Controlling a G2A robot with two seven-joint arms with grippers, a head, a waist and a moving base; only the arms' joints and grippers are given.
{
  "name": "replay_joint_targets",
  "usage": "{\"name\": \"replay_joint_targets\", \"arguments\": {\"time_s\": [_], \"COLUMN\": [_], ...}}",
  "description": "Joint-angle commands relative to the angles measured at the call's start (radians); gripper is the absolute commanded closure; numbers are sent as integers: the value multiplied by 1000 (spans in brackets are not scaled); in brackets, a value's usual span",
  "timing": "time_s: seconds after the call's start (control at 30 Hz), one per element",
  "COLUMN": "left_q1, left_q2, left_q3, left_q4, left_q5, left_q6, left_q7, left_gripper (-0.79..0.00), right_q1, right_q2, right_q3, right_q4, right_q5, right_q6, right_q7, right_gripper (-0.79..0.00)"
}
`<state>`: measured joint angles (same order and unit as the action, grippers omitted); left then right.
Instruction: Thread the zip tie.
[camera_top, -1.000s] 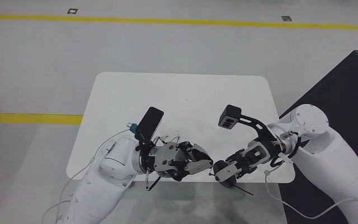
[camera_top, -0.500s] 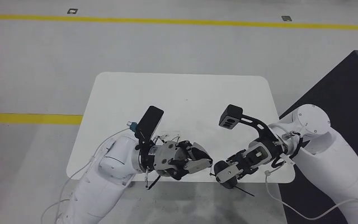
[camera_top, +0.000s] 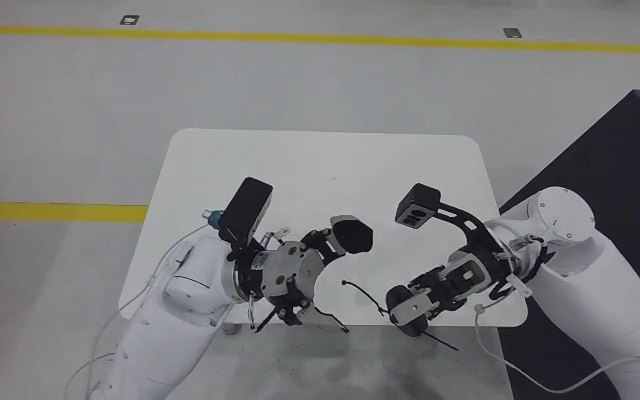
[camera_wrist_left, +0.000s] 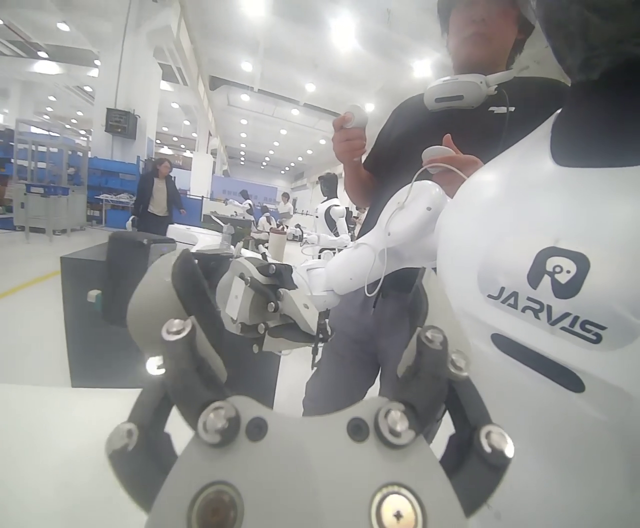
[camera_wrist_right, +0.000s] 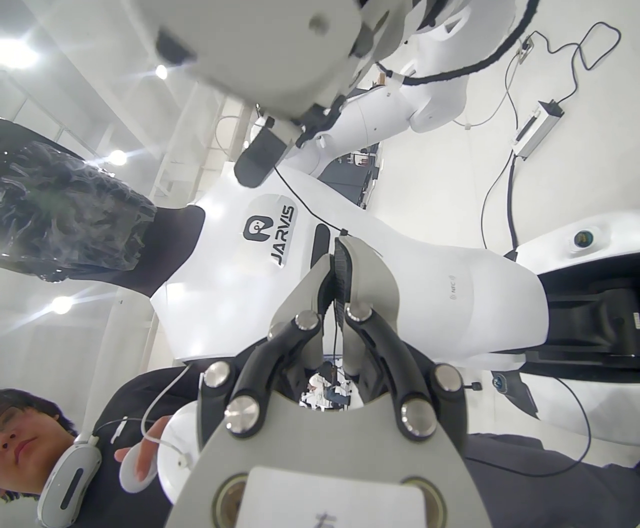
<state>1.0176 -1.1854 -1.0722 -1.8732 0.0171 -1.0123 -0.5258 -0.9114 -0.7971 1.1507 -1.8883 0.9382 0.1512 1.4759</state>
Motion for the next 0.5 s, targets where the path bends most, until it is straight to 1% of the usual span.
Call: {"name": "replay_joint_targets", "arguments": {"time_s": [0.0,0.07,0.1,0.3,0.37,0.47], "left_q1": [5,16,18,20,32,52], "left_q2": [0,-1,-2,-2,-1,-2], "left_q3": [-16,-47,-50,-48,-57,-47], "left_q4": [9,21,23,22,24,32], "left_q5": [11,51,59,59,92,128], "left_q6": [0,0,0,4,17,0], "left_q7": [29,76,81,82,84,99], "left_gripper": [-785,-785,-785,-785,-785,-785], "right_q1": [-7,-18,-23,-23,-33,-38], "right_q2": [1,1,1,1,-1,-2], "right_q3": [16,32,38,38,39,56], "right_q4": [2,6,8,8,-1,-6], "right_q5": [14,33,36,36,42,48], "right_q6": [-9,-17,-16,-16,-20,-30], "right_q7": [-3,-7,-11,-11,-39,-62], "right_gripper": [0,0,0,0,0,0]}}
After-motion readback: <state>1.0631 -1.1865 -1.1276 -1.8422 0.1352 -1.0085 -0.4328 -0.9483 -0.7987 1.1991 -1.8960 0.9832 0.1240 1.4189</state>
